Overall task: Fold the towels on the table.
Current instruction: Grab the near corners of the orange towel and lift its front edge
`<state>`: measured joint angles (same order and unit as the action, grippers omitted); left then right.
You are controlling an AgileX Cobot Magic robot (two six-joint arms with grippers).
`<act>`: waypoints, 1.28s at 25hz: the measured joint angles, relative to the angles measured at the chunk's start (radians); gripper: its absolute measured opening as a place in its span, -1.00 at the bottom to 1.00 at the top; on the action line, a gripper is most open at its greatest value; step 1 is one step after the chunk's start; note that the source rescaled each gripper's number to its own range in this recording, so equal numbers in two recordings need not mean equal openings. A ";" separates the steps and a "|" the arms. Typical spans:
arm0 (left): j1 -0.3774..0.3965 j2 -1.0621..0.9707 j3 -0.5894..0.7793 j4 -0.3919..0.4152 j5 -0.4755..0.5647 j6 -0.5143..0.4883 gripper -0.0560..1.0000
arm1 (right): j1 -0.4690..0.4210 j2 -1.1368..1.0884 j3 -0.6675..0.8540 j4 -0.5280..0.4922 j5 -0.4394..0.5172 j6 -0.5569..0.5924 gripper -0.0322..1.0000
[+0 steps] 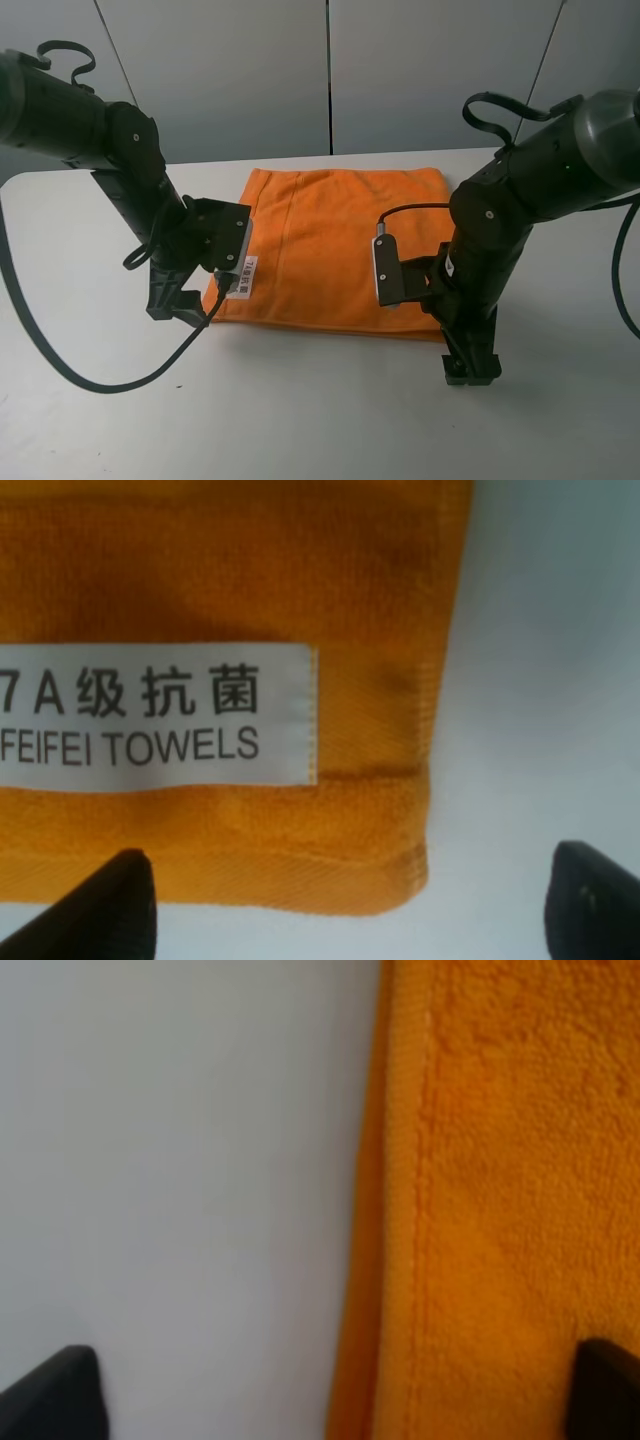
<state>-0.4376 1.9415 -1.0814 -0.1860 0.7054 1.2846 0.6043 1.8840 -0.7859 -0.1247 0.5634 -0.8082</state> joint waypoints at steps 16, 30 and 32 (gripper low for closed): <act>-0.061 0.006 0.000 0.020 0.035 0.014 0.99 | 0.000 0.000 0.000 0.035 -0.025 0.000 1.00; -0.069 0.071 0.000 0.050 0.020 -0.055 0.99 | 0.000 0.000 0.000 0.039 -0.030 0.000 1.00; -0.069 0.075 0.000 0.050 0.013 -0.055 0.99 | 0.000 0.000 0.000 0.039 -0.030 0.000 1.00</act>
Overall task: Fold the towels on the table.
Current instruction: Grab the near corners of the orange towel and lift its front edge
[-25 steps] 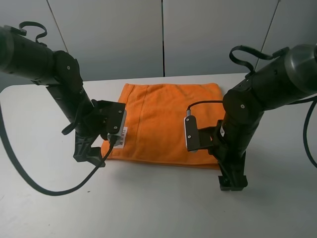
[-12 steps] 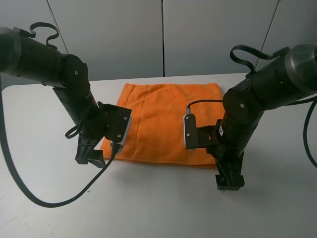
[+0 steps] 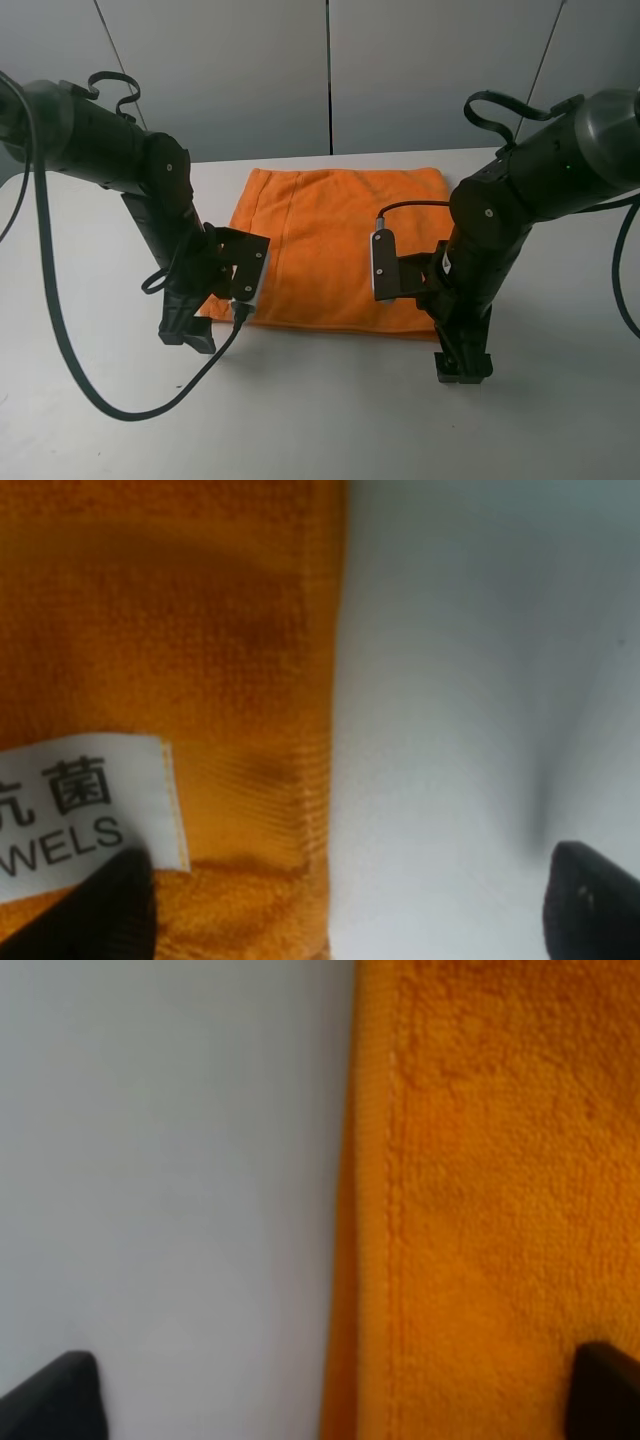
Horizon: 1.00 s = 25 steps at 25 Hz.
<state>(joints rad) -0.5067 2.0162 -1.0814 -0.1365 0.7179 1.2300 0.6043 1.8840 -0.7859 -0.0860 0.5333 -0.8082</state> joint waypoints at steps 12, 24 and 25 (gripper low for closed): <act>0.000 0.019 -0.010 0.000 -0.028 0.000 0.99 | 0.000 0.000 0.000 0.020 -0.008 0.000 1.00; -0.002 0.030 -0.012 0.003 -0.040 -0.065 0.99 | 0.000 0.000 0.000 0.024 -0.017 0.000 1.00; -0.002 0.030 -0.012 0.006 -0.049 -0.089 0.99 | 0.000 0.000 0.000 0.024 -0.019 0.000 1.00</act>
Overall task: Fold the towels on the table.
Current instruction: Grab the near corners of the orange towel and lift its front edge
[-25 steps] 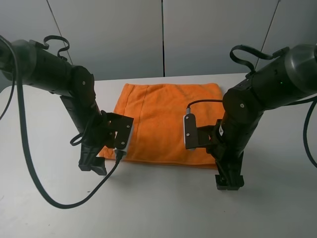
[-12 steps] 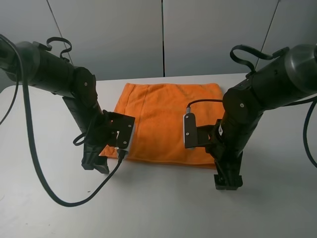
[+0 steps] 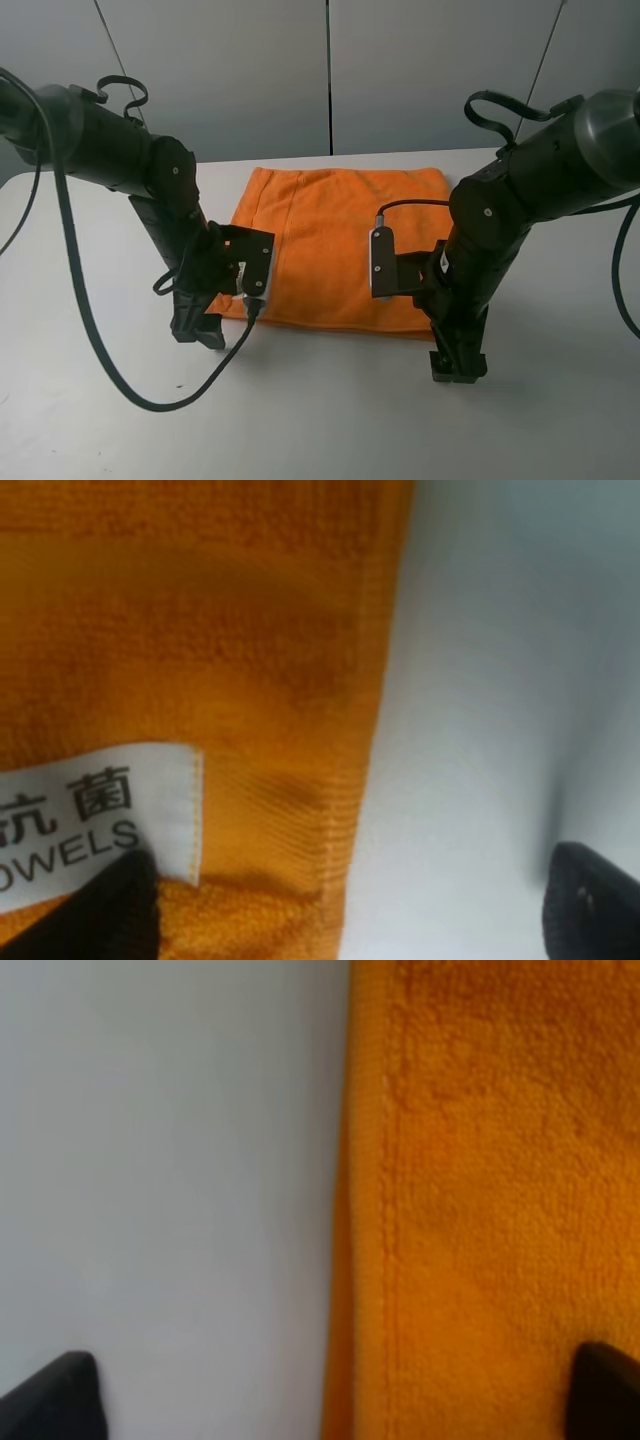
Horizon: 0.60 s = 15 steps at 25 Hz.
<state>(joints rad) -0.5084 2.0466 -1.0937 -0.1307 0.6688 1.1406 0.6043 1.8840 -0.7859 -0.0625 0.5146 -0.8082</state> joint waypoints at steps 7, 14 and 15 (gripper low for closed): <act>0.000 0.000 0.000 0.027 -0.040 -0.051 0.99 | 0.000 0.000 0.000 0.007 -0.003 0.000 1.00; 0.000 0.004 0.000 0.056 -0.060 -0.057 0.99 | 0.000 0.000 0.000 0.018 -0.011 0.000 1.00; 0.000 0.004 0.000 0.056 -0.060 -0.059 0.99 | 0.000 0.000 0.000 0.018 -0.011 0.000 1.00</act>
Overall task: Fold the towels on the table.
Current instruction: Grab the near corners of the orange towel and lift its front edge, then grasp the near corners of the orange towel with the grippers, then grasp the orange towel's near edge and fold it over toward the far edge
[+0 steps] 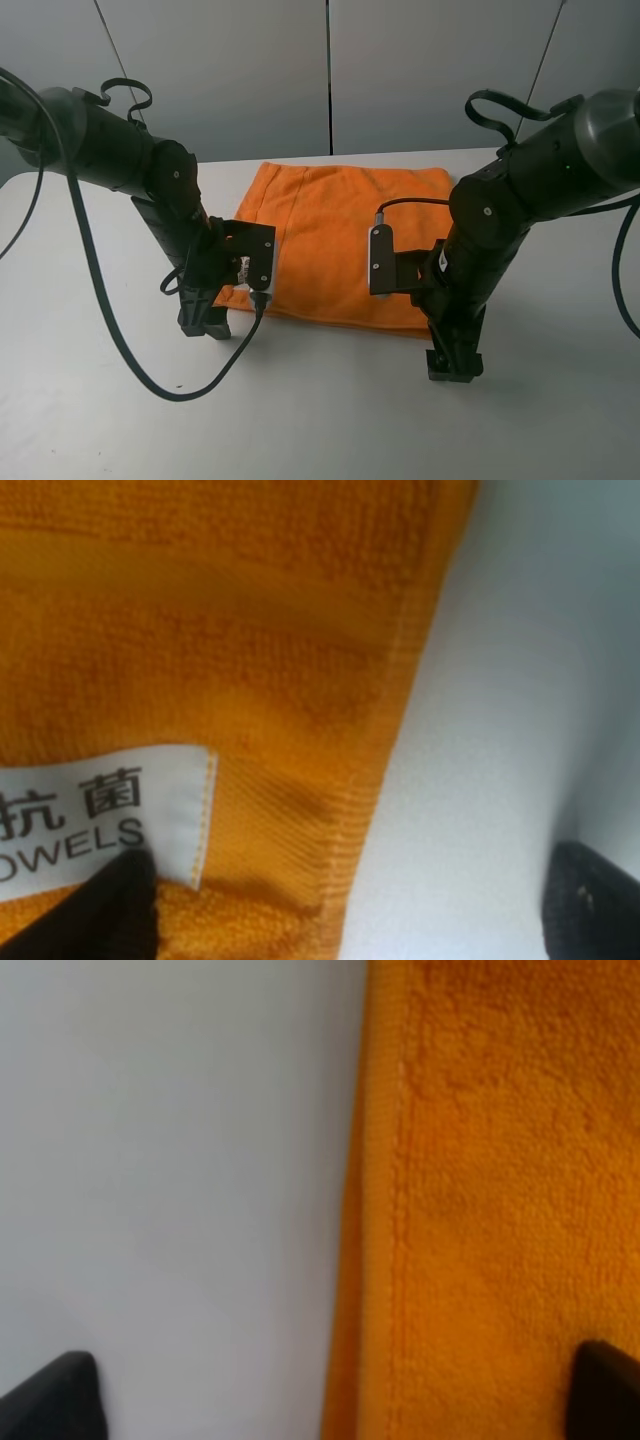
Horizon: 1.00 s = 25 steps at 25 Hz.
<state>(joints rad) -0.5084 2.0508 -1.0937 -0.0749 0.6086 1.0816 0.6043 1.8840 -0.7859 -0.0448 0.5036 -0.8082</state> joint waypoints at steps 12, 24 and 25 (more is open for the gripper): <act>0.000 0.006 -0.012 0.017 -0.019 -0.005 -0.44 | 0.001 0.000 0.000 0.006 -0.032 0.002 0.11; 0.000 0.006 -0.012 0.021 -0.015 -0.016 -0.89 | 0.002 0.006 0.000 -0.016 -0.063 -0.019 -0.92; 0.000 0.006 -0.012 0.021 -0.014 -0.036 -0.89 | 0.002 0.006 0.000 -0.016 -0.063 -0.019 -0.92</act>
<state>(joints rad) -0.5084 2.0564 -1.1056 -0.0538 0.5948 1.0454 0.6066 1.8898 -0.7859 -0.0613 0.4402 -0.8272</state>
